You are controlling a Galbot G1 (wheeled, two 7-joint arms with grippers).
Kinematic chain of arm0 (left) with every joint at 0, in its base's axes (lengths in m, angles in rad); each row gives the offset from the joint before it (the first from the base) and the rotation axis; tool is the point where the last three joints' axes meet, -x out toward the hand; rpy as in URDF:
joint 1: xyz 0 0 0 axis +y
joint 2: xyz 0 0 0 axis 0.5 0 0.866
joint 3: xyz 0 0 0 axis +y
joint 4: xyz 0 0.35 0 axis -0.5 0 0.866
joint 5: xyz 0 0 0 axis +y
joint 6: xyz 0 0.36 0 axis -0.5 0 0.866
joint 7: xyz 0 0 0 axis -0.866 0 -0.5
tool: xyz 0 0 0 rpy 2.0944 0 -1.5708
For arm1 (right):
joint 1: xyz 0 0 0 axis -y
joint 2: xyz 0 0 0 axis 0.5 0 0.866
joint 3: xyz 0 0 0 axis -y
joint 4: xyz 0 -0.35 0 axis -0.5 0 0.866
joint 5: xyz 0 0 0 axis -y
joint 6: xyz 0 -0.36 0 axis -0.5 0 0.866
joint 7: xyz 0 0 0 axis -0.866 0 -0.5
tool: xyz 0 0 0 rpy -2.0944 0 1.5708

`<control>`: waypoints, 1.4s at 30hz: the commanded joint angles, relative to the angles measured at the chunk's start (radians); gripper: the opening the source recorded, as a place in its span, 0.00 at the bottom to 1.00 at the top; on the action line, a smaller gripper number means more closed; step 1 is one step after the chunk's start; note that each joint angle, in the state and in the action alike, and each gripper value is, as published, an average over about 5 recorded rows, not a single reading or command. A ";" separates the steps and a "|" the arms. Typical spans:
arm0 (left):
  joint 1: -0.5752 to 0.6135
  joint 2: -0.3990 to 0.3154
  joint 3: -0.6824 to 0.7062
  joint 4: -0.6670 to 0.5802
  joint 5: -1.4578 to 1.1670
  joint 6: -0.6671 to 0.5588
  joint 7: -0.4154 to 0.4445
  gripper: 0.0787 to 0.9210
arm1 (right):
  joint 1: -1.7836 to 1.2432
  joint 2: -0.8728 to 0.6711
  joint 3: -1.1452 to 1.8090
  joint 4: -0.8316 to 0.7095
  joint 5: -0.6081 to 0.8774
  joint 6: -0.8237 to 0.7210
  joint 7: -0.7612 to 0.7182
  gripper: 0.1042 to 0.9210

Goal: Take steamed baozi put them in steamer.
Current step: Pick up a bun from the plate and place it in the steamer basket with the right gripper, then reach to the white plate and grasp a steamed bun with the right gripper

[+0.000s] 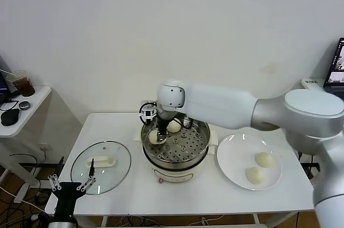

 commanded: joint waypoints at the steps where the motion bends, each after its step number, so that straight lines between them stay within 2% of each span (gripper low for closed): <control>1: -0.003 0.001 -0.004 0.004 0.000 -0.002 0.000 0.88 | -0.048 0.060 0.007 -0.076 -0.011 -0.020 0.015 0.49; 3: -0.004 0.001 -0.003 0.006 0.000 -0.003 0.000 0.88 | -0.050 0.058 0.012 -0.084 -0.015 -0.020 0.015 0.53; 7: -0.006 0.002 -0.003 0.008 0.000 -0.004 0.000 0.88 | -0.028 0.028 0.019 -0.061 -0.017 -0.020 -0.009 0.66; 12: -0.009 0.004 -0.002 0.011 -0.001 -0.003 0.000 0.88 | 0.085 -0.083 0.018 0.075 -0.010 -0.012 -0.090 0.82; 15: -0.011 0.008 -0.002 0.011 -0.002 -0.002 0.001 0.88 | 0.180 -0.192 0.007 0.176 -0.017 0.020 -0.177 0.87; 23: -0.020 0.015 0.011 0.014 -0.003 0.000 0.002 0.88 | 0.270 -0.599 -0.011 0.371 -0.237 0.254 -0.436 0.88; 29: -0.017 0.012 0.030 0.020 0.010 0.001 0.004 0.88 | 0.184 -0.861 0.015 0.440 -0.383 0.381 -0.500 0.88; 35: -0.014 0.007 0.032 0.027 0.020 0.000 0.009 0.88 | -0.022 -0.971 0.127 0.449 -0.530 0.455 -0.499 0.88; 42: -0.002 -0.002 0.031 0.022 0.032 0.002 0.012 0.88 | -0.345 -1.013 0.347 0.417 -0.637 0.492 -0.475 0.88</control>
